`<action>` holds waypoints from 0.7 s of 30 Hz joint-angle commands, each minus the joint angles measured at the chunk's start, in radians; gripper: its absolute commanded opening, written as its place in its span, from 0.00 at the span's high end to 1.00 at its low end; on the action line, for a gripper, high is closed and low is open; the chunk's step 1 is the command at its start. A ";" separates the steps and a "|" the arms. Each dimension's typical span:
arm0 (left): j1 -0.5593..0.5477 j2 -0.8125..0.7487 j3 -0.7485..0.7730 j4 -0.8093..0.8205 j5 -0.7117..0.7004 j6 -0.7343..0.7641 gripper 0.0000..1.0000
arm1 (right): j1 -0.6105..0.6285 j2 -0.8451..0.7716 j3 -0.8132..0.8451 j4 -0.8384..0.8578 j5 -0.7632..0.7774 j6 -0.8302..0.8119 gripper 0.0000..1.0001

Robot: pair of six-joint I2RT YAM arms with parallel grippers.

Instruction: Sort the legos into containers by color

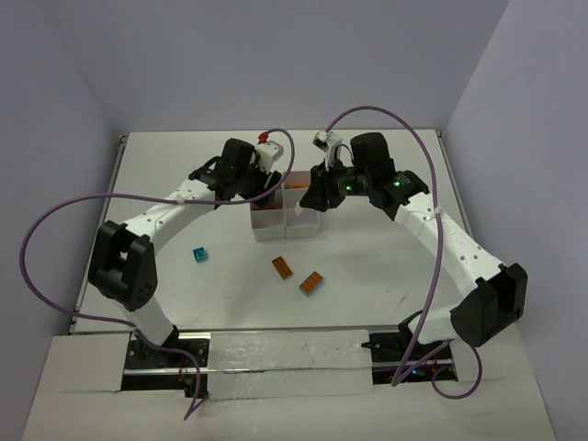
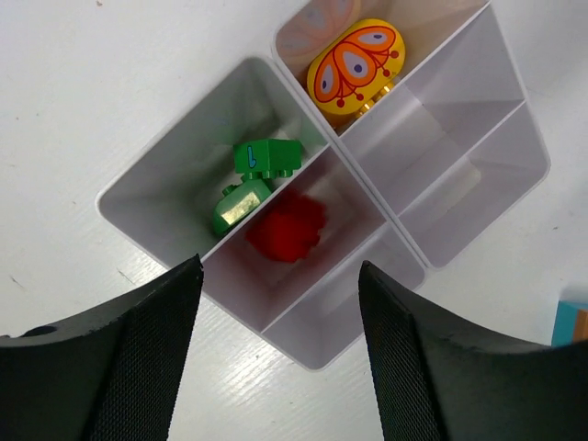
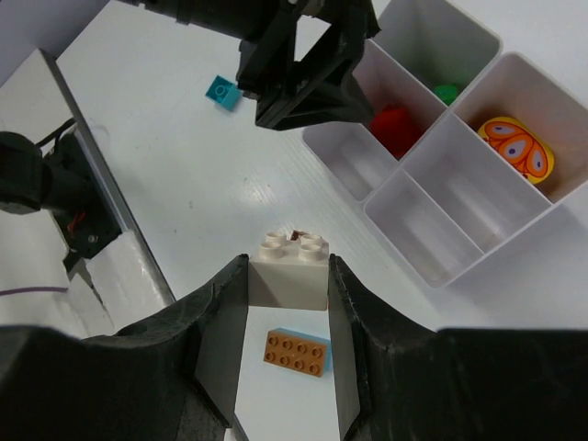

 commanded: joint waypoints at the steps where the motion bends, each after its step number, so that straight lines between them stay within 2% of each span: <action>1: -0.009 -0.042 0.062 0.004 0.008 -0.015 0.21 | -0.021 0.012 0.007 0.052 0.056 0.047 1.00; 8: 0.048 -0.293 -0.003 0.052 0.112 -0.079 0.17 | -0.011 0.041 0.020 0.113 0.136 0.084 1.00; 9: 0.090 -0.324 -0.006 0.043 0.128 -0.106 0.17 | -0.004 0.058 0.028 0.118 0.147 0.084 1.00; 11: 0.174 -0.397 0.002 0.000 0.156 -0.147 0.08 | 0.021 0.116 0.050 0.137 0.187 0.084 1.00; 14: 0.277 -0.428 0.025 -0.092 0.199 -0.154 0.01 | 0.073 0.168 0.083 0.156 0.264 0.079 1.00; 17: 0.345 -0.433 0.020 -0.156 0.202 -0.187 0.01 | 0.138 0.268 0.172 0.121 0.350 0.089 1.00; 21: 0.438 -0.416 -0.001 -0.195 0.179 -0.300 0.01 | 0.200 0.336 0.239 0.092 0.446 0.132 1.00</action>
